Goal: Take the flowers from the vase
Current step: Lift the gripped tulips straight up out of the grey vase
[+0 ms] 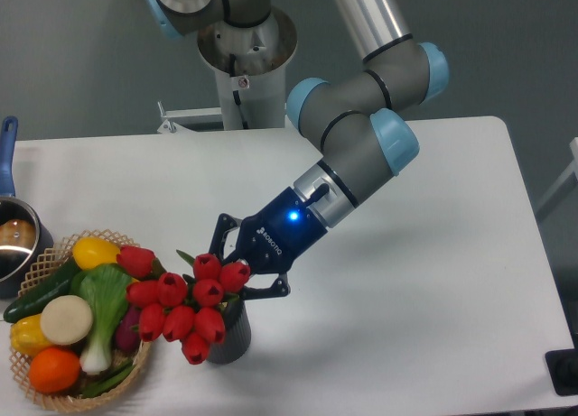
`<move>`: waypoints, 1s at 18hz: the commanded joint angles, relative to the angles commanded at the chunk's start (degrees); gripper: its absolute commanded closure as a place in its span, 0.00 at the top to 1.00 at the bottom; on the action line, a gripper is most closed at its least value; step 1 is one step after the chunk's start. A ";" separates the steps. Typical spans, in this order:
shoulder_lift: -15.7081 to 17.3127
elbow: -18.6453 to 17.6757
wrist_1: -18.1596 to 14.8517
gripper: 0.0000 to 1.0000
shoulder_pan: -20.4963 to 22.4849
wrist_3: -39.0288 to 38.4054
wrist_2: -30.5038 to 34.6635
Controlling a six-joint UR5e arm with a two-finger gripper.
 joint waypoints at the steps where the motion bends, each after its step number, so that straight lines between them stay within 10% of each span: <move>1: 0.09 0.09 -0.09 0.00 0.00 -0.36 -0.35; 18: 2.46 4.83 0.00 0.00 3.34 -5.81 -3.86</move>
